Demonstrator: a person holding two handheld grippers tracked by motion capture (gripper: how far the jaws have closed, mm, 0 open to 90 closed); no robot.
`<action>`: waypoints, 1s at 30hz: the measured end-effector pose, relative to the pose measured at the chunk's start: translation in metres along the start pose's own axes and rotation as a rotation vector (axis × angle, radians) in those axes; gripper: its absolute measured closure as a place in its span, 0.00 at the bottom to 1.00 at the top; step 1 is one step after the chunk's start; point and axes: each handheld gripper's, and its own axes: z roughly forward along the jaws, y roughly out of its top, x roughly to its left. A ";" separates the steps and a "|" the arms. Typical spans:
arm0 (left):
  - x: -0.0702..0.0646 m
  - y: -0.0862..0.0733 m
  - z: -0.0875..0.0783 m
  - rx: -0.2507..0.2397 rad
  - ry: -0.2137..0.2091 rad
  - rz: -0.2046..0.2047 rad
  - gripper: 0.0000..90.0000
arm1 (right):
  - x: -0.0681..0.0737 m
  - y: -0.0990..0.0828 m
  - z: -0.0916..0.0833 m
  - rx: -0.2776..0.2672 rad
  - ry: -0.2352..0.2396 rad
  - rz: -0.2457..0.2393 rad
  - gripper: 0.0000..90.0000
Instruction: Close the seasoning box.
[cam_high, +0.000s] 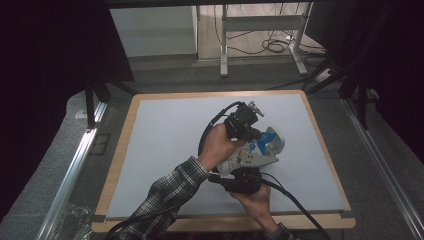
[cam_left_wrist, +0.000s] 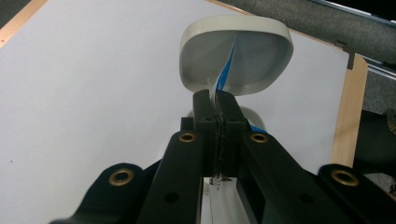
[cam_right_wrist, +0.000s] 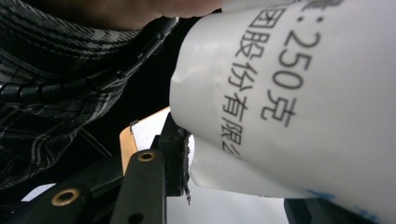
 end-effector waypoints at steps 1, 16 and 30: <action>0.000 0.000 0.000 0.000 0.000 0.000 0.99 | 0.000 0.000 0.000 0.000 0.001 0.000 0.69; 0.000 -0.002 0.000 -0.013 0.000 -0.001 0.99 | -0.001 -0.001 0.001 0.011 -0.006 -0.006 0.69; 0.001 -0.003 -0.001 -0.020 -0.004 0.005 0.99 | -0.002 -0.004 0.002 0.024 -0.019 -0.019 0.69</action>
